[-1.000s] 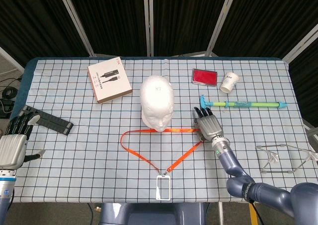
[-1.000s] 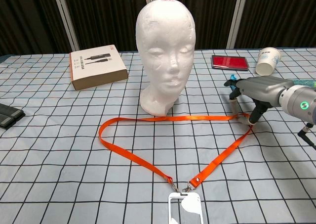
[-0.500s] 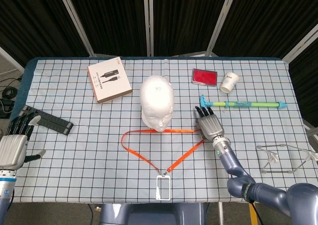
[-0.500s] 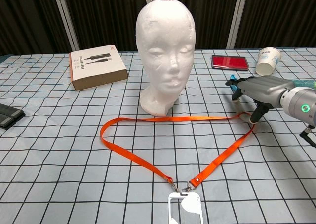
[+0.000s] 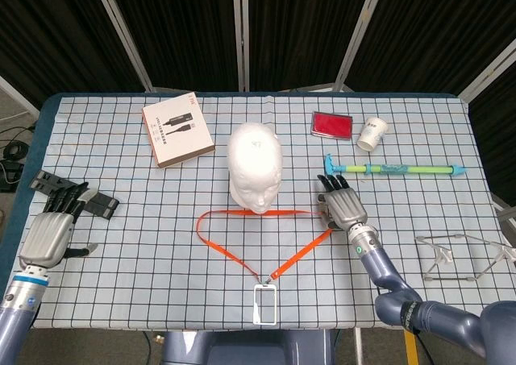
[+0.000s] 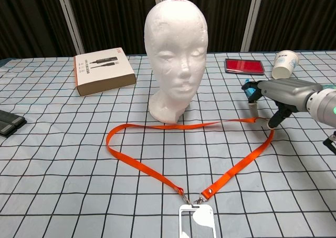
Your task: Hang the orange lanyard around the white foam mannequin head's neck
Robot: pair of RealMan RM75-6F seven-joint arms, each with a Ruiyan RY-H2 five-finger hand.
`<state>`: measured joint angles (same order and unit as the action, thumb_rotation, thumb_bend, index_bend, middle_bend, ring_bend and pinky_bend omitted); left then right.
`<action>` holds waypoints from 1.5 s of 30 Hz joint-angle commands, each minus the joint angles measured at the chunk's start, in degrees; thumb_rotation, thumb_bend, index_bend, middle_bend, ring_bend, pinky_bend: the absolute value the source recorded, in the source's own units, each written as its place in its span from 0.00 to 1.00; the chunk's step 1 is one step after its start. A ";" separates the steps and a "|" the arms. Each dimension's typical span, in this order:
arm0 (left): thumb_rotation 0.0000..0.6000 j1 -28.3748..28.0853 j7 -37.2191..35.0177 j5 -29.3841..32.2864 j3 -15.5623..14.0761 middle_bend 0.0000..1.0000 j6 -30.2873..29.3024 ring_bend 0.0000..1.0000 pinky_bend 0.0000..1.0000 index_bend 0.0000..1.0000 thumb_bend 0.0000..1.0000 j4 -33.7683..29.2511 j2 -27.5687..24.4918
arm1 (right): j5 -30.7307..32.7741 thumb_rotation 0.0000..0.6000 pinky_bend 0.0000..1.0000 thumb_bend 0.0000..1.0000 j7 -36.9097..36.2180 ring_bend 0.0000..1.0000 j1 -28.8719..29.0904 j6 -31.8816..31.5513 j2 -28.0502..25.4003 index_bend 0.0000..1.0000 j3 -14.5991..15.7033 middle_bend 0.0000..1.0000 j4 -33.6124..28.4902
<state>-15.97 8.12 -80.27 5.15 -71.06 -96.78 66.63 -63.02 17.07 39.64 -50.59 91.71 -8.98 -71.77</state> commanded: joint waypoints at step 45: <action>1.00 -28.74 10.73 18.30 6.78 0.00 22.82 0.00 0.00 0.48 0.40 31.01 37.35 | -0.23 1.00 0.00 0.54 -6.95 0.00 0.70 3.49 -5.99 0.74 0.05 0.08 -6.16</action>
<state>-44.63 18.88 -62.20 11.97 -48.30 -66.06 103.72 -63.22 10.14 40.34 -47.12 85.70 -8.96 -77.96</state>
